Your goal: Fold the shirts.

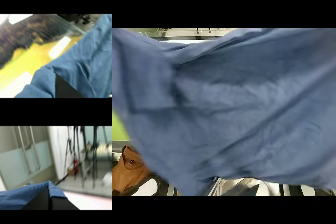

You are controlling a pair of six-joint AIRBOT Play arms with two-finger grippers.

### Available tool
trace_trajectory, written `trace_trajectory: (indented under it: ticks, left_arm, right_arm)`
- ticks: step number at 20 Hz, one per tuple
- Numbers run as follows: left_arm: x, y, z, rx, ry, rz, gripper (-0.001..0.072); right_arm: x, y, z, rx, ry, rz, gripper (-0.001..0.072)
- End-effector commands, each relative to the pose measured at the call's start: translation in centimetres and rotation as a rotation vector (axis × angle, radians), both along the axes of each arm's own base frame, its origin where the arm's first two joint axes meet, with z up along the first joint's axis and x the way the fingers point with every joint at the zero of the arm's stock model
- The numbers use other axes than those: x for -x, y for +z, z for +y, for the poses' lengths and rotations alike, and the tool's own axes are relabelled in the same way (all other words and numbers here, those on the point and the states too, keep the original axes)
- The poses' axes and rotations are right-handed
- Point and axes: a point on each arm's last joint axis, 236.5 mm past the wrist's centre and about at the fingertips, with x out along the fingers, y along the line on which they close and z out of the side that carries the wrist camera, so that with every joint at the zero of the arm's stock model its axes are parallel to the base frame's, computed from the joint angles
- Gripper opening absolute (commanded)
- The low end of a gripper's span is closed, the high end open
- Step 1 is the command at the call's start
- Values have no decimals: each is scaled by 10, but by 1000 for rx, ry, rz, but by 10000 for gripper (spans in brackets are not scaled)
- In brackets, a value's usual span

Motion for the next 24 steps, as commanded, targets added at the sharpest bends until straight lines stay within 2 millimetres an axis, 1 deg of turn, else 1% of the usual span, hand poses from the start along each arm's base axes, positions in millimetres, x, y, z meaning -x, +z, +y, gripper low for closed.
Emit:
trace_trajectory:
  ticks: [1,2,4,5,7,9,10,12,14,16,17,19,21,23,24]
  left_arm:
    - [-56,-126,-1,-38,-31,337,23]
    - [-71,-153,3,-20,-19,407,23]
    - [-101,-211,15,25,10,554,23]
    - [-109,-237,19,38,14,617,23]
    - [-120,-286,24,61,17,734,23]
    - [-131,-324,27,85,48,812,23]
    - [-138,-338,28,92,62,835,23]
    - [-150,-353,32,105,79,896,23]
    - [-156,-356,34,112,75,959,23]
    - [-153,-352,36,114,50,1035,22]
    - [-153,-350,39,113,44,1057,22]
    - [-158,-347,43,116,64,1061,22]
    - [-161,-348,47,125,91,1073,22]
    - [-150,-349,47,134,80,1138,22]
    - [-142,-352,45,139,69,1185,22]
  right_arm:
    - [-67,-142,-36,-217,65,390,18]
    - [-88,-195,-57,-281,-2,495,18]
    - [-110,-287,-88,-333,-104,658,18]
    - [-116,-321,-92,-345,-104,717,18]
    - [-129,-373,-92,-408,-77,811,18]
    - [-146,-403,-88,-494,-53,836,18]
    - [-155,-414,-84,-522,-42,847,18]
    - [-170,-429,-75,-539,-5,877,18]
    - [-181,-430,-67,-565,42,893,17]
    - [-186,-424,-69,-605,64,906,17]
    - [-185,-423,-73,-593,63,914,18]
    - [-175,-427,-81,-586,71,994,17]
    - [-155,-433,-80,-575,123,1077,18]
    - [-136,-435,-71,-545,196,1127,18]
    - [-128,-439,-67,-532,211,1166,18]
